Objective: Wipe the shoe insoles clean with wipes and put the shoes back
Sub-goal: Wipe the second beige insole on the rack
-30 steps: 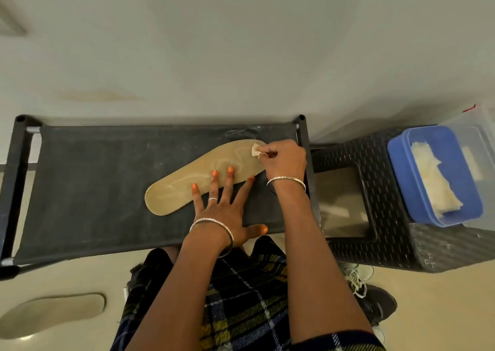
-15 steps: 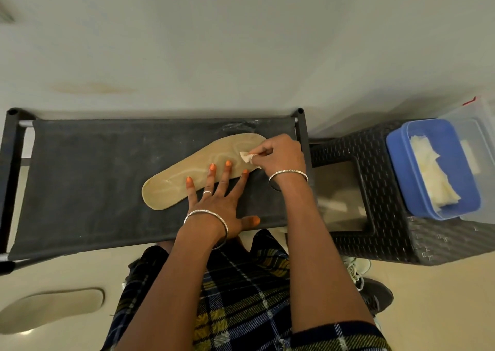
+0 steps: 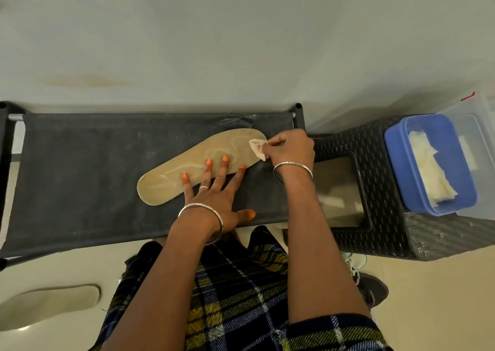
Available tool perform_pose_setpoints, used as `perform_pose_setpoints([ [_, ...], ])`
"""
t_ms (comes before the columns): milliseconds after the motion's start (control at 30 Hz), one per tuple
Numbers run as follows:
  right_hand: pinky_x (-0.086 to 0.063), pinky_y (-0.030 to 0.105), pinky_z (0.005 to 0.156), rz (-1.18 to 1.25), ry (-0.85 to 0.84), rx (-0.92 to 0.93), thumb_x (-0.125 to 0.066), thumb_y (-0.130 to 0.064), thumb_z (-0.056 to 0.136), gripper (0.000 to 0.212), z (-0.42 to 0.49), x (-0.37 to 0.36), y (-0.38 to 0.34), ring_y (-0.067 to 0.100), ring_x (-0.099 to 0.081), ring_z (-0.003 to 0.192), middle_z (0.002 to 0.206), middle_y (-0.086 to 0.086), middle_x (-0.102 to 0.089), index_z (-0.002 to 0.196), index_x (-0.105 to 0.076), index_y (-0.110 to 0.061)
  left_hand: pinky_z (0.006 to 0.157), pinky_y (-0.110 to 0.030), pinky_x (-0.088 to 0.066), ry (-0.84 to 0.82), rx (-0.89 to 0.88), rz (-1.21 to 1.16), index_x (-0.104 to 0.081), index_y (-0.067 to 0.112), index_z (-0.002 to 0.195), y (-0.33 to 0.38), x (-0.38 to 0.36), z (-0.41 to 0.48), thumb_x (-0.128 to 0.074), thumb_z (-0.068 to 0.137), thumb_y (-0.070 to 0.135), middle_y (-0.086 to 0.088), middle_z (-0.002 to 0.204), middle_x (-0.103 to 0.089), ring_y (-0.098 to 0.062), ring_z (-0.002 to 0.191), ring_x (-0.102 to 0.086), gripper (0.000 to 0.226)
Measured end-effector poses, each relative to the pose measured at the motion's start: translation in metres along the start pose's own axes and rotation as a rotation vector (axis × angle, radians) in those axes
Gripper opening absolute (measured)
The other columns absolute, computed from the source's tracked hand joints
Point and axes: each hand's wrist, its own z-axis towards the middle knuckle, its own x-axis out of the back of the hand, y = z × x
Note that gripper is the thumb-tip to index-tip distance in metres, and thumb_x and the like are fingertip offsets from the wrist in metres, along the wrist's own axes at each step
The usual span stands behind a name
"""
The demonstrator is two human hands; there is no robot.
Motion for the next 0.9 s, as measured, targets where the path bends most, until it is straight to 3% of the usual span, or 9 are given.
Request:
perform_pose_setpoints([
  [100,-0.056,0.029,0.075,0.015,0.039,0.009,-0.080,-0.020,0.074,0.003,0.0020,-0.0035,-0.0009,0.019,-0.070,0.077,0.078,-0.002,-0.074,0.076,-0.077,-0.020,0.110,-0.067,0.014,-0.005,0.003,0.004,0.033,0.045,0.141,0.0009,0.0005,-0.0002,-0.041,0.086,0.073,0.007,0.147,0.046,-0.025,0.137,0.041,0.096],
  [233,-0.058,0.033,0.077,0.013,-0.144,0.083,-0.085,-0.016,0.069,0.010,-0.0009,-0.0064,-0.0038,0.014,-0.069,0.072,0.065,-0.010,-0.066,0.073,-0.076,-0.020,0.110,-0.067,0.015,-0.010,0.004,-0.001,0.032,0.045,0.142,0.0011,0.0013,-0.0006,-0.041,0.087,0.071,0.007,0.147,0.046,-0.025,0.136,0.041,0.095],
  [333,-0.057,0.030,0.076,-0.048,-0.190,0.131,-0.087,-0.019,0.066,0.013,-0.0007,-0.0072,-0.0061,0.013,-0.069,0.071,0.059,-0.015,-0.063,0.070,-0.076,-0.024,0.110,-0.067,0.015,-0.014,0.006,-0.001,0.033,0.045,0.141,0.0013,0.0014,-0.0002,-0.042,0.088,0.071,0.007,0.147,0.046,-0.025,0.136,0.041,0.095],
  [433,-0.055,0.027,0.075,-0.069,-0.089,0.084,-0.083,-0.021,0.069,0.009,0.0023,-0.0065,-0.0043,0.016,-0.070,0.079,0.072,-0.008,-0.071,0.072,-0.076,-0.026,0.109,-0.066,0.015,-0.016,0.003,-0.005,0.033,0.046,0.141,0.0007,0.0017,0.0003,-0.042,0.088,0.070,0.007,0.147,0.046,-0.025,0.136,0.041,0.095],
  [533,-0.058,0.034,0.077,-0.011,0.083,0.003,-0.080,-0.021,0.071,0.008,0.0042,-0.0038,0.0003,0.019,-0.070,0.079,0.076,-0.005,-0.073,0.072,-0.074,-0.026,0.109,-0.067,0.015,-0.017,0.003,-0.004,0.033,0.046,0.141,0.0007,0.0022,0.0003,-0.042,0.088,0.070,0.007,0.147,0.046,-0.025,0.137,0.040,0.095],
  [700,-0.061,0.038,0.075,0.035,-0.282,0.050,-0.088,-0.015,0.063,0.017,-0.0018,-0.0071,-0.0043,0.014,-0.070,0.069,0.062,-0.013,-0.068,0.068,-0.077,-0.027,0.109,-0.066,0.016,-0.007,0.011,0.010,0.032,0.044,0.142,0.0014,0.0012,0.0000,-0.040,0.089,0.071,0.007,0.147,0.046,-0.025,0.137,0.040,0.094],
  [900,-0.057,0.030,0.075,0.043,0.063,0.002,-0.083,-0.025,0.072,0.009,0.0018,-0.0071,-0.0004,0.015,-0.070,0.076,0.075,-0.004,-0.074,0.076,-0.076,-0.025,0.109,-0.066,0.016,-0.002,0.007,0.010,0.031,0.045,0.143,-0.0005,0.0021,-0.0009,-0.040,0.089,0.070,0.007,0.148,0.045,-0.026,0.138,0.038,0.093],
])
